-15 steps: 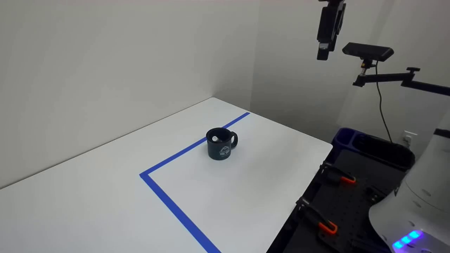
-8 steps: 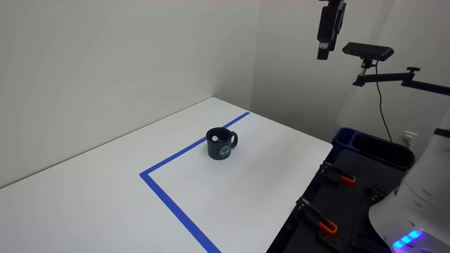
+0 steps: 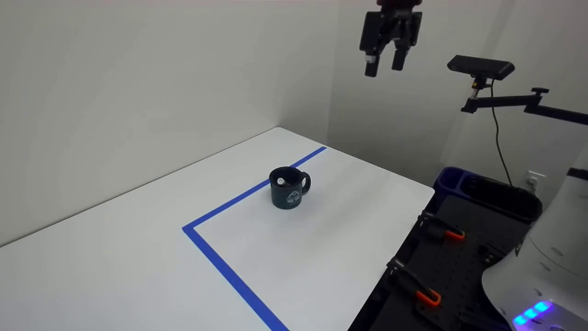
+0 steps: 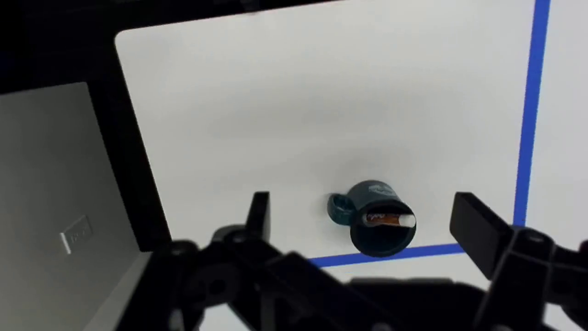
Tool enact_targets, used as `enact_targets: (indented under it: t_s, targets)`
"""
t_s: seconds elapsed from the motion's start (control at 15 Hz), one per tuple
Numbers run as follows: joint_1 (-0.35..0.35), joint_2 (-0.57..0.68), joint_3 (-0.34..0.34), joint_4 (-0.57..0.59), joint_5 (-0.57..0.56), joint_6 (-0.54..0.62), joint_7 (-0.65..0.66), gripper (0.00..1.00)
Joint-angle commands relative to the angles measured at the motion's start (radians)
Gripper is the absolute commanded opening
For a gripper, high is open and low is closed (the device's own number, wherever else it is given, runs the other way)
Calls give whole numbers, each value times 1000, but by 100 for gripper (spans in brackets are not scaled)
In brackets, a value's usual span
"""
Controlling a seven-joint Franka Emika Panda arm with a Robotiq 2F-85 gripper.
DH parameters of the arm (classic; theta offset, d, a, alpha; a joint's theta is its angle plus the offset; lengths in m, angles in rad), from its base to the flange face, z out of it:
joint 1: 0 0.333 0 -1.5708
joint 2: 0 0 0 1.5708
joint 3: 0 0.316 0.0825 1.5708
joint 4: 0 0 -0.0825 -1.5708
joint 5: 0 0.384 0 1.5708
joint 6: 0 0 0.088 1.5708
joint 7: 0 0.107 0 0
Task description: Remove the marker from the cup
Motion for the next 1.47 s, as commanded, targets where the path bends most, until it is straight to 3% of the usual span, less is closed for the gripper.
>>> enact_targets:
  t_s: [0.0, 0.4, 0.73, 1.4]
  targets:
    - [-11, 232, 61, 129, 101, 103, 200, 100]
    - [13, 542, 113, 280, 238, 208, 500, 100]
    - [31, 682, 91, 288, 327, 301, 655, 100]
    - [28, 861, 65, 275, 451, 517, 539, 100]
